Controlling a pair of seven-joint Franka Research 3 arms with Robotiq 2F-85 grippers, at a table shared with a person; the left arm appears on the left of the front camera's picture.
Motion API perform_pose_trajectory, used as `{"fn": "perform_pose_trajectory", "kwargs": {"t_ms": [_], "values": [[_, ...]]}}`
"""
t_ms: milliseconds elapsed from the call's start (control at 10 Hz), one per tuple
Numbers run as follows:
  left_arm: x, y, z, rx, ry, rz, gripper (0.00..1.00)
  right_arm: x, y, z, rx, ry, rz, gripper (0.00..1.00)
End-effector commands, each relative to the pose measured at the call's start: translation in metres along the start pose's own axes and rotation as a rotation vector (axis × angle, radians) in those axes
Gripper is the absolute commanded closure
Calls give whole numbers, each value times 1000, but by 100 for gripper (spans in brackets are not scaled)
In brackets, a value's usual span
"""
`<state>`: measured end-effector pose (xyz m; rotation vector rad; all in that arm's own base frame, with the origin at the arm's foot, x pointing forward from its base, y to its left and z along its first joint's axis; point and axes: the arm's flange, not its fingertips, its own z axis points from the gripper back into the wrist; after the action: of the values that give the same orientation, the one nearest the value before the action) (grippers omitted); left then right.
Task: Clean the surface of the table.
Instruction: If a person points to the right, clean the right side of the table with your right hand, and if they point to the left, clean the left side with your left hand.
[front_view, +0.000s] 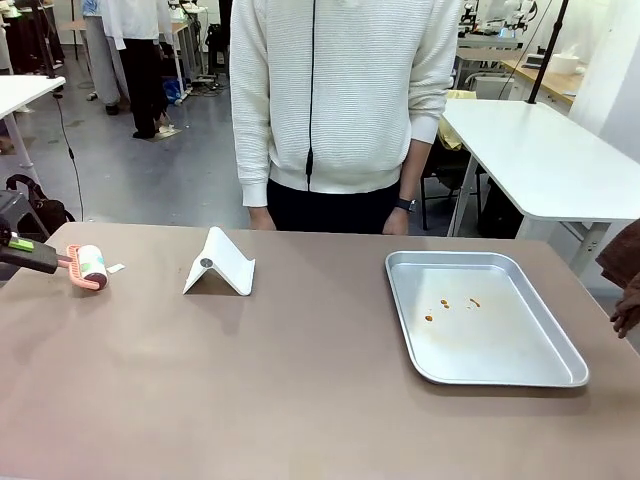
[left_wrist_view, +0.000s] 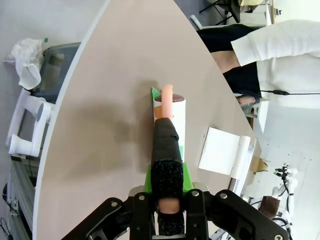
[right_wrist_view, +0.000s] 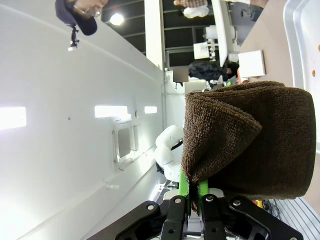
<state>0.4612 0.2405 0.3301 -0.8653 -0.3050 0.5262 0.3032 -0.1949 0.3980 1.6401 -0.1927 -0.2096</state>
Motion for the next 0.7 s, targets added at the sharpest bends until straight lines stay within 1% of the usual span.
{"fn": "perform_pose_trajectory", "kwargs": {"t_ms": [0, 100, 200, 600], "values": [[0, 5, -22, 46, -29, 44, 78, -3, 7, -1, 1, 8, -21, 100], [-3, 4, -35, 75, 12, 42, 78, -3, 7, -1, 1, 8, -21, 100], [0, 2, -47, 81, 32, 50, 78, -3, 7, -1, 1, 8, -21, 100], [22, -16, -88, 59, 38, 66, 78, -3, 7, -1, 1, 8, -21, 100]]}}
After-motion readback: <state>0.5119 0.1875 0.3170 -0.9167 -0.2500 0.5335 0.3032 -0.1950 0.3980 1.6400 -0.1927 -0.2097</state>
